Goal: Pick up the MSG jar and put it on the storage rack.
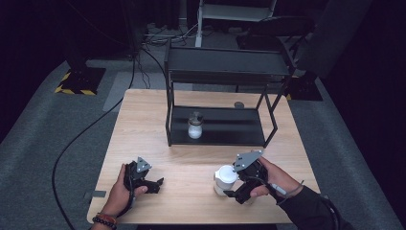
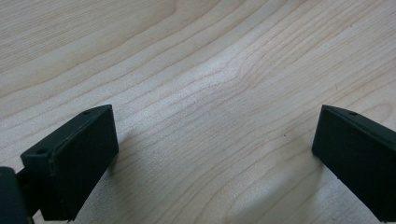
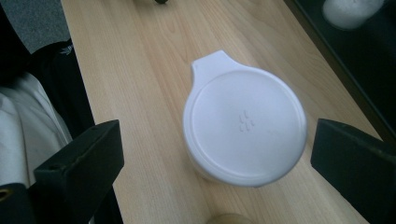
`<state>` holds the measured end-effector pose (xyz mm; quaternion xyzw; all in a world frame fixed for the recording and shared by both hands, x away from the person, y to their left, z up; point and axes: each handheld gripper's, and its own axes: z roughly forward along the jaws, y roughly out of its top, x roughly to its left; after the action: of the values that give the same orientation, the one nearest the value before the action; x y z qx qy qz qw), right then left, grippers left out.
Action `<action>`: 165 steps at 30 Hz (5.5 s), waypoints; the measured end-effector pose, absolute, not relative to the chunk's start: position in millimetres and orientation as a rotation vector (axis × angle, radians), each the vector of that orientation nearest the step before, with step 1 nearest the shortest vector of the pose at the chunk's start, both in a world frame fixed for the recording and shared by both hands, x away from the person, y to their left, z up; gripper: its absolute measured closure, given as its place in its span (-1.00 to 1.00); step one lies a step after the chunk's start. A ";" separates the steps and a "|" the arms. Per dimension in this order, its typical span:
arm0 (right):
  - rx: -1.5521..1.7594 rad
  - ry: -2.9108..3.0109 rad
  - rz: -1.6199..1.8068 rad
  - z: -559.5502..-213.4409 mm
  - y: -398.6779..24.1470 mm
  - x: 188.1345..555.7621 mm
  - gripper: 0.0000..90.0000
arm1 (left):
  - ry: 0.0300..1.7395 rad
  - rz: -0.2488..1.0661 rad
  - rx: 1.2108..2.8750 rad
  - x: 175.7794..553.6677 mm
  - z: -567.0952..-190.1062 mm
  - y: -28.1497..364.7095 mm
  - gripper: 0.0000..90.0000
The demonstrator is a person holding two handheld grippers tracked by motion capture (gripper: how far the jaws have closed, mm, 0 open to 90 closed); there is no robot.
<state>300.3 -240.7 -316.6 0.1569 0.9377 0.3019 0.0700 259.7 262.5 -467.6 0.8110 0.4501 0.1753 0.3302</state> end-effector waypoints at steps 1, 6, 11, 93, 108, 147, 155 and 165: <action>0.467 2.827 0.901 -316.5 -238.6 301.1 -0.94 | 1.177 0.458 2.121 259.7 -467.6 262.5 -0.99; 0.467 2.843 0.862 -316.2 -229.6 305.6 -0.94 | 1.177 0.458 2.121 259.7 -467.6 262.5 -0.99; 0.465 2.862 0.832 -317.6 -221.8 309.2 -0.94 | 1.178 0.458 2.120 259.6 -467.7 262.4 -0.99; 0.642 2.890 0.665 -320.3 -192.8 337.6 -0.33 | 1.178 0.459 2.120 259.6 -467.6 262.4 -0.99; 0.657 2.846 0.699 -300.5 -199.4 350.2 -0.33 | 1.178 0.458 2.120 259.7 -467.6 262.5 -0.99; 0.726 2.750 0.744 -268.4 -201.8 403.5 -0.33 | 1.176 0.457 2.123 260.0 -467.4 262.7 -0.99; 0.769 2.737 0.738 -268.5 -200.0 417.1 -0.33 | 1.176 0.457 2.123 260.0 -467.4 262.6 -0.99; 0.824 2.713 0.742 -269.6 -199.7 434.5 -0.33 | 1.176 0.458 2.123 260.0 -467.5 262.6 -0.99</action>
<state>434.5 -199.7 -269.6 0.2795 0.9206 0.2517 0.1050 260.0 262.6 -467.5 0.8115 0.4496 0.1750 0.3299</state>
